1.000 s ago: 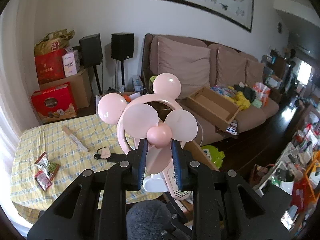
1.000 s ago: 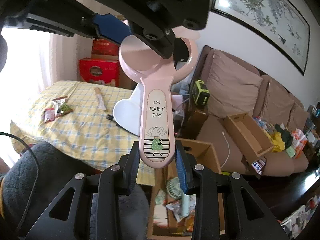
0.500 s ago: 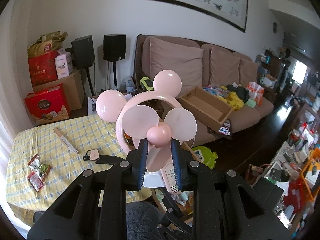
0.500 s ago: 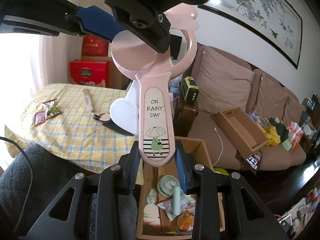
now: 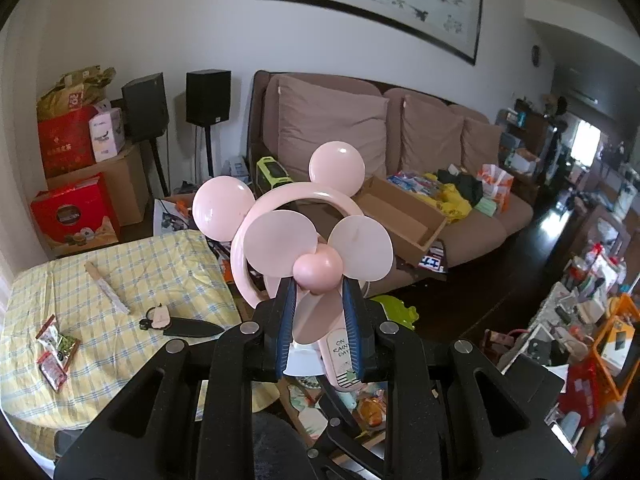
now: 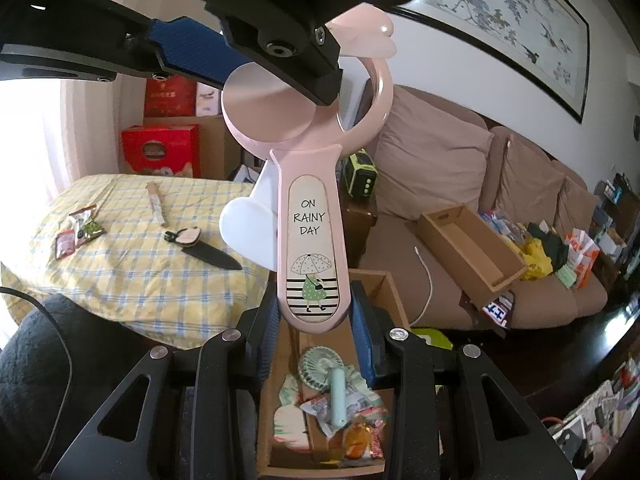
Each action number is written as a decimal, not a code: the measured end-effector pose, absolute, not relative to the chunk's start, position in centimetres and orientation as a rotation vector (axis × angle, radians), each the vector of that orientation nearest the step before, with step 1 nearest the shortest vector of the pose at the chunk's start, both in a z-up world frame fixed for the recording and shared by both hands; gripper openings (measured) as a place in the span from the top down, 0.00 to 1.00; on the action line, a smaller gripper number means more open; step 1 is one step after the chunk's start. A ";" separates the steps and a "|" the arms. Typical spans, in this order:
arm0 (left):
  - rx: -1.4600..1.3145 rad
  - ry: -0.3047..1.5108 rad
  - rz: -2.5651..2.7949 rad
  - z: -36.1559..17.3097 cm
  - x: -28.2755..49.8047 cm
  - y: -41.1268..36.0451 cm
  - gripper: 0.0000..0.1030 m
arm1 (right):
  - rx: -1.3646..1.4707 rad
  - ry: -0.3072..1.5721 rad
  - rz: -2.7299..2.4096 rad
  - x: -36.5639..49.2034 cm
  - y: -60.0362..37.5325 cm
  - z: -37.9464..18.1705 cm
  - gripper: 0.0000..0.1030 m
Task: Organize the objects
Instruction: 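Carry the held pink fan toward the cardboard box with the right tool, then lower the pink fan into the cardboard box with the right tool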
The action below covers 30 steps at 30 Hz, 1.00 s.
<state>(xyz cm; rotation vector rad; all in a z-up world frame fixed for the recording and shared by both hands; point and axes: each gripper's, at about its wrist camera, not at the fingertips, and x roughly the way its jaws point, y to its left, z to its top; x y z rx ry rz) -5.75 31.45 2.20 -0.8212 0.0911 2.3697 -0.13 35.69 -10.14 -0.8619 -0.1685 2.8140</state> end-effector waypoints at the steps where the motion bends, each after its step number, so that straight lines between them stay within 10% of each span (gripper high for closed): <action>1: -0.822 0.095 2.367 2.2 -5.8 31.6 0.79 | -0.861 -0.166 2.812 -0.1 35.9 -10.2 0.68; 30: -0.833 0.133 2.284 0.7 -5.3 37.5 0.79 | -0.874 -0.024 2.715 0.6 41.4 -11.3 0.68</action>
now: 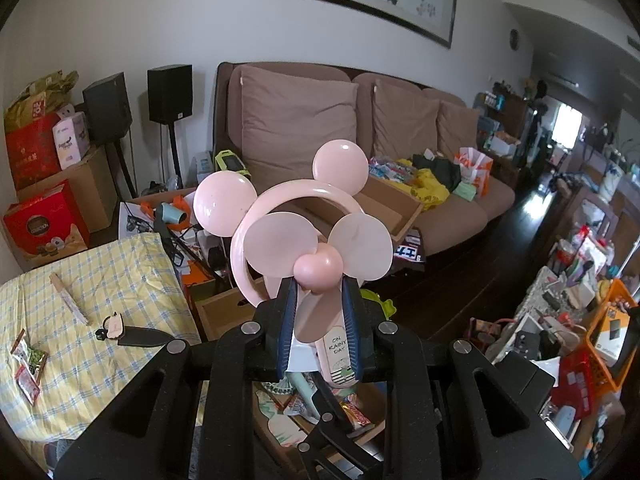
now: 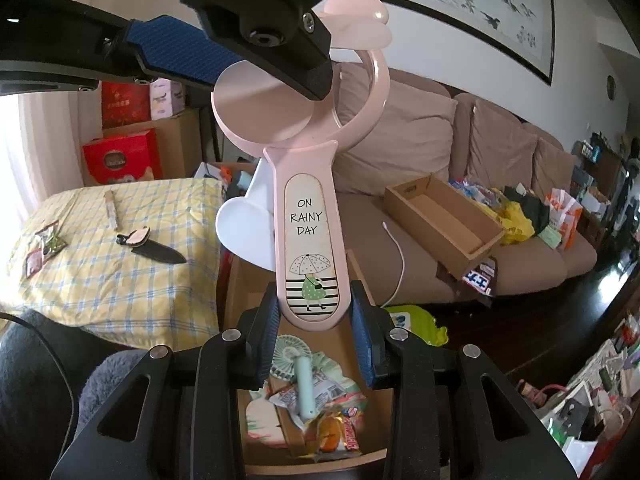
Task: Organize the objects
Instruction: 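Lower the pink fan into the cardboard box with the right tool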
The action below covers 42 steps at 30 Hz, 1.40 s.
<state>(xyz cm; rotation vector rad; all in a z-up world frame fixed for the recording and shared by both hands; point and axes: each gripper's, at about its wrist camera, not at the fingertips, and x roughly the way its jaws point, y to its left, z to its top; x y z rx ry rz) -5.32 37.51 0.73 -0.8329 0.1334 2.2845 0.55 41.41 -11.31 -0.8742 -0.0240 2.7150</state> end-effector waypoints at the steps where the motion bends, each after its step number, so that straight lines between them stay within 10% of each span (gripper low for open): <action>1: -0.834 0.133 2.286 0.7 -5.3 37.6 0.79 | -0.875 -0.025 2.714 0.5 41.5 -11.3 0.68; 42: -0.915 0.160 2.278 -2.9 -6.9 39.4 0.81 | -1.006 0.022 2.656 -0.7 43.3 -14.6 0.69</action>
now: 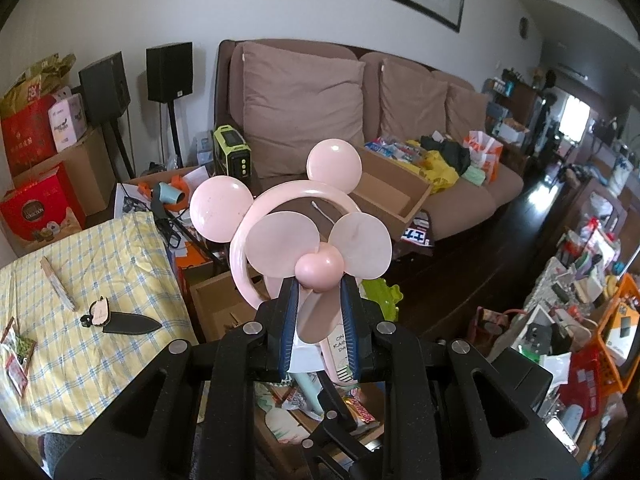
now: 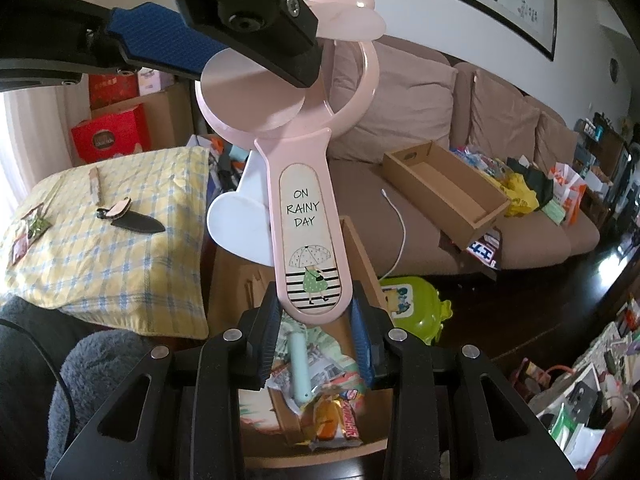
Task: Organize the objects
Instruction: 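Lower the pink fan into the cardboard box with the right tool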
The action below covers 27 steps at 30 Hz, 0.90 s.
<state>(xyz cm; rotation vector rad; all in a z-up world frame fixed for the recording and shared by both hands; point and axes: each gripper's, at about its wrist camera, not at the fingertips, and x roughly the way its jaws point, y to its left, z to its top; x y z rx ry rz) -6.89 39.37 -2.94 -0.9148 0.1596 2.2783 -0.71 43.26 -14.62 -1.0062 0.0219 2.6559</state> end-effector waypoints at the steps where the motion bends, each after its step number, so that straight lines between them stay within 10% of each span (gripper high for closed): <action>1: -0.917 0.160 2.277 -3.0 -6.9 39.4 0.81 | -1.008 0.023 2.655 -0.7 43.3 -14.6 0.69; 27: -1.033 0.193 2.237 -6.8 -8.5 41.0 0.81 | -1.147 0.054 2.588 -1.9 44.4 -18.0 0.71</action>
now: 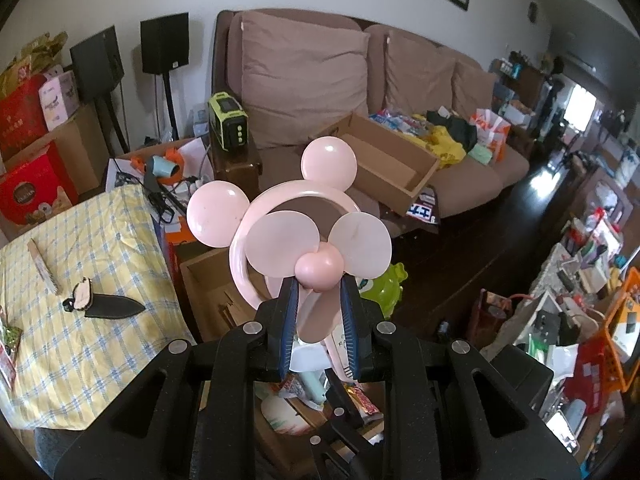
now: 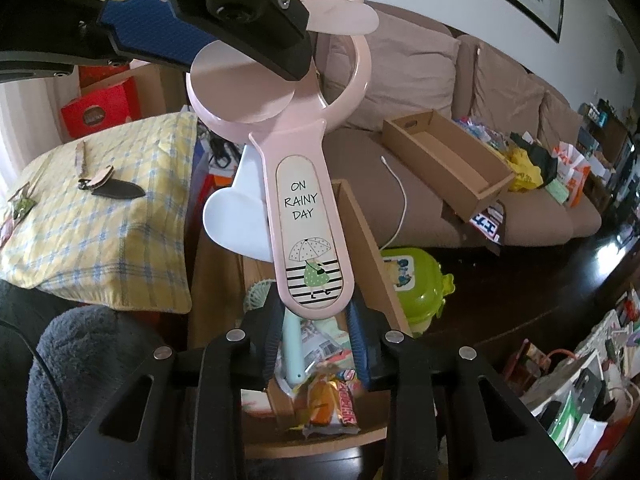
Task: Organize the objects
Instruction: 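Lower the pink fan into the cardboard box with the right tool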
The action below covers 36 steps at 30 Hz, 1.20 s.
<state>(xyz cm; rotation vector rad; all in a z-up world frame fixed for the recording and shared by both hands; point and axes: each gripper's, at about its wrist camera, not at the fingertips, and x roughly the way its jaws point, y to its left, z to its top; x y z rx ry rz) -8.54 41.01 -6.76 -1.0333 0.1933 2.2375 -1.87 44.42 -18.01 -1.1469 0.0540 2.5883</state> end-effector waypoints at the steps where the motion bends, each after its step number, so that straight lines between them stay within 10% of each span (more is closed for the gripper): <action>1: -1.038 0.193 2.233 -6.9 -8.6 41.1 0.81 | -1.152 0.060 2.584 -1.9 44.6 -18.2 0.71; 36: -1.178 0.160 2.178 -11.6 -10.2 42.7 0.81 | -1.301 0.105 2.499 -2.7 46.0 -21.9 0.71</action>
